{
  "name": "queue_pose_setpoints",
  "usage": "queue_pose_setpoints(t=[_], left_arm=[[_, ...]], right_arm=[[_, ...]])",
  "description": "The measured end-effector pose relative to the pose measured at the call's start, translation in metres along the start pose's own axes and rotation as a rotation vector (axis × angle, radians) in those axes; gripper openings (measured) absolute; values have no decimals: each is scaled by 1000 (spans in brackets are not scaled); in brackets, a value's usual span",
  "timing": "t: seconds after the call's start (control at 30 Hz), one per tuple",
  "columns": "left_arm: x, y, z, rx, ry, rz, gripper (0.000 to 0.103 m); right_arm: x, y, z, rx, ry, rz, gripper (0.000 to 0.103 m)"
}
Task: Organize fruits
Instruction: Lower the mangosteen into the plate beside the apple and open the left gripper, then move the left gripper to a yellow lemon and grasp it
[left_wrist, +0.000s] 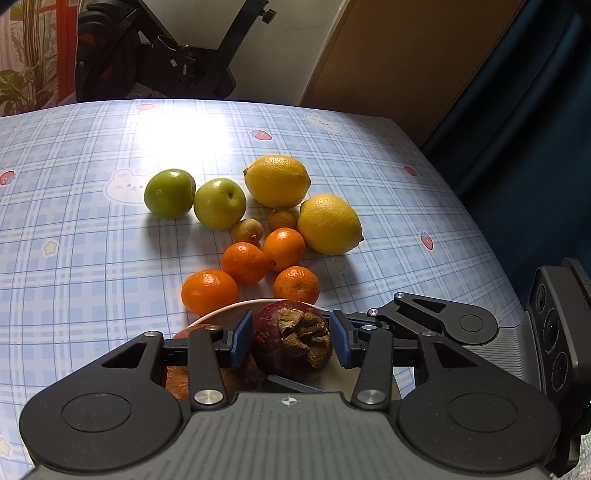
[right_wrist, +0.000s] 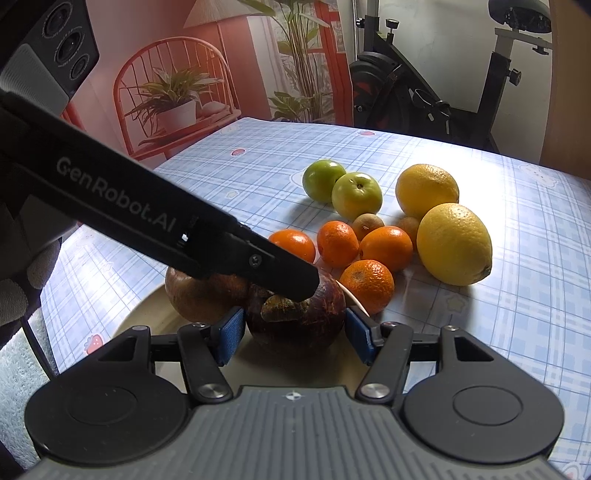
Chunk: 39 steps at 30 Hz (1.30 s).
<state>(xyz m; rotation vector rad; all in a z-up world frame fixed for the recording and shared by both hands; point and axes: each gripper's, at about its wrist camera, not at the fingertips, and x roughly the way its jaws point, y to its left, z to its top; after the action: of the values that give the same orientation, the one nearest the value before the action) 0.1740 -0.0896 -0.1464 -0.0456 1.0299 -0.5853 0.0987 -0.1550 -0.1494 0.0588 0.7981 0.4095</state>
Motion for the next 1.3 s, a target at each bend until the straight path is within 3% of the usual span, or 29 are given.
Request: queue_pose_setpoints(t=[0.37, 0.77, 1.07, 1.3], left_arm=[[-13, 4, 6, -17, -40, 5, 49], [-28, 6, 18, -18, -123, 27, 49], [-31, -2, 35, 5, -202, 60, 49], [-6, -10, 51, 34, -181, 59, 49]], right_arm=[[-7, 0, 2, 4, -19, -10, 63], [-35, -9, 15, 10, -101, -28, 63], [-42, -40, 22, 36, -136, -109, 63], [-32, -71, 20, 54, -140, -179, 64]])
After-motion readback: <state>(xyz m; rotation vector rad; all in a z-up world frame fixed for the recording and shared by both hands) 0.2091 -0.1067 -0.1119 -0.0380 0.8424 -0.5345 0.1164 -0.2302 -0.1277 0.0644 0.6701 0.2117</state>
